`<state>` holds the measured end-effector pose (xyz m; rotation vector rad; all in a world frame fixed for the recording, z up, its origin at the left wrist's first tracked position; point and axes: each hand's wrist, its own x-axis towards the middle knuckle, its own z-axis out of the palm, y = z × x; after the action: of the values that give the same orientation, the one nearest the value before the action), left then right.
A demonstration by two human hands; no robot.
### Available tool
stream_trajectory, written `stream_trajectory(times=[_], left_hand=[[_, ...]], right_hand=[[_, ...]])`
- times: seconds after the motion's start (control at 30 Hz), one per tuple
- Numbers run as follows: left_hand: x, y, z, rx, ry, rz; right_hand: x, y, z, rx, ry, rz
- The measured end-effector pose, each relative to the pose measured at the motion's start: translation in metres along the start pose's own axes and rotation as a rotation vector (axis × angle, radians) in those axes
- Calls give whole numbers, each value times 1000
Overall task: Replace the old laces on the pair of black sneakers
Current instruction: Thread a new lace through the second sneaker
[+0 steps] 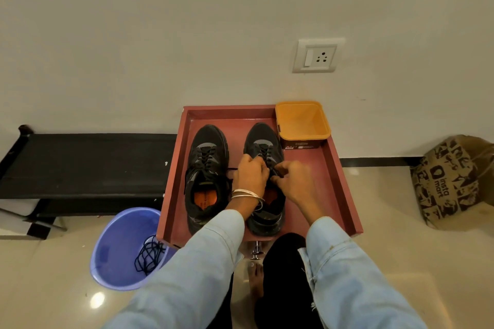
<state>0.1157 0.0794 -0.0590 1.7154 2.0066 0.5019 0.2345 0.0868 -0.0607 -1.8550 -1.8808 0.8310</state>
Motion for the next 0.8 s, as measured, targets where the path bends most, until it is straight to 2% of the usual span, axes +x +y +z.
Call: stream_trajectory(times=[0.13,0.27,0.53,0.67,0.8], left_hand=[[0,5,0,91,-11,-29],[-2,2,1,131,-27,26],[1,3,10,-106,-5,-69],[5,0,14,-228,12,-166],[3,1,16,-287,58,-209]], right_hand=[[0,2,-2,25,17,-29],[1,4,-4,60,25,-26],[3,12,-4,106,-40,-23],[6,17,-5,287,-62,41],[9,18,1,482,10,144]])
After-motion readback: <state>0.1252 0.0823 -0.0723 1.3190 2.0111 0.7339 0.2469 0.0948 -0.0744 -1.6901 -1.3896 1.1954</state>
